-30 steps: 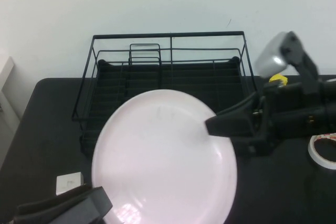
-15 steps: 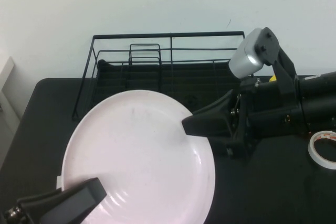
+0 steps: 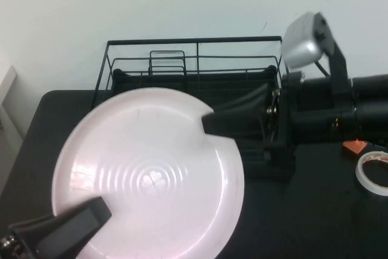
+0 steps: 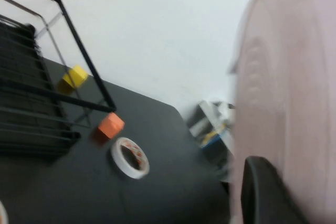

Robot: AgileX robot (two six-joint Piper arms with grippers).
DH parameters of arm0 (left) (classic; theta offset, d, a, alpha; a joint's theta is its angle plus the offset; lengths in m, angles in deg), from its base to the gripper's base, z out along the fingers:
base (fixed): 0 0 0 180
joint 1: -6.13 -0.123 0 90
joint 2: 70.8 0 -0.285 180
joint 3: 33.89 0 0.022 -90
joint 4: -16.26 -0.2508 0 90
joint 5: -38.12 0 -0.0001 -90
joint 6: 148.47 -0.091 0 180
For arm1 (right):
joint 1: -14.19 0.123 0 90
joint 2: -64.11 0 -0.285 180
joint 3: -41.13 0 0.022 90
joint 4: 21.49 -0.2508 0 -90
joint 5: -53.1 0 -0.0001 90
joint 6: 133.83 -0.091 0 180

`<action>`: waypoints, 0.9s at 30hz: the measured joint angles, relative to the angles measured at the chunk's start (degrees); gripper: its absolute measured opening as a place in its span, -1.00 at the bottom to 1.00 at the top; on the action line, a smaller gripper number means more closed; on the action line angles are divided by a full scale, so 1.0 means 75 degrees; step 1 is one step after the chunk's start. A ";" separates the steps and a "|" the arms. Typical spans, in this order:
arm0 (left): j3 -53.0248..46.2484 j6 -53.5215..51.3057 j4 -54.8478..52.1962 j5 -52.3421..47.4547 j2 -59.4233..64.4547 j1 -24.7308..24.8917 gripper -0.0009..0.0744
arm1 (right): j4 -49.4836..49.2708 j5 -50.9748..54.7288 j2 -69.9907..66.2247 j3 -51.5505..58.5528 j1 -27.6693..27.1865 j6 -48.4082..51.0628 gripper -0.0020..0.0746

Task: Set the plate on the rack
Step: Hand over the plate, then place the plate on the rack

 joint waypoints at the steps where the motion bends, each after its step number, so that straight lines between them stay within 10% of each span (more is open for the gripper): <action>1: 0.0000 -0.0023 0.0000 0.0000 0.0000 0.0000 -0.55 | -0.0329 0.0120 0.0000 0.0000 -0.0023 0.0123 -0.80; 9: 0.0078 -0.0875 -0.0102 -0.0023 0.0016 0.0012 -0.73 | -0.1501 0.1448 0.0000 -0.0018 0.0067 0.0622 0.25; 13: 0.0602 -0.1145 -0.0134 0.0318 0.0144 0.0012 -0.73 | -0.1533 0.1531 0.0031 -0.0018 -0.0175 0.0895 0.46; 21: 0.2719 -0.1503 -0.1077 0.0826 0.1204 0.0012 -0.73 | -0.1533 0.1937 0.0543 -0.0034 -0.1593 0.1072 0.29; 27: 0.4390 -0.1582 -0.2303 0.0699 0.2810 0.0012 -0.73 | -0.0914 0.2252 0.1181 -0.0049 -0.2478 0.1112 -0.55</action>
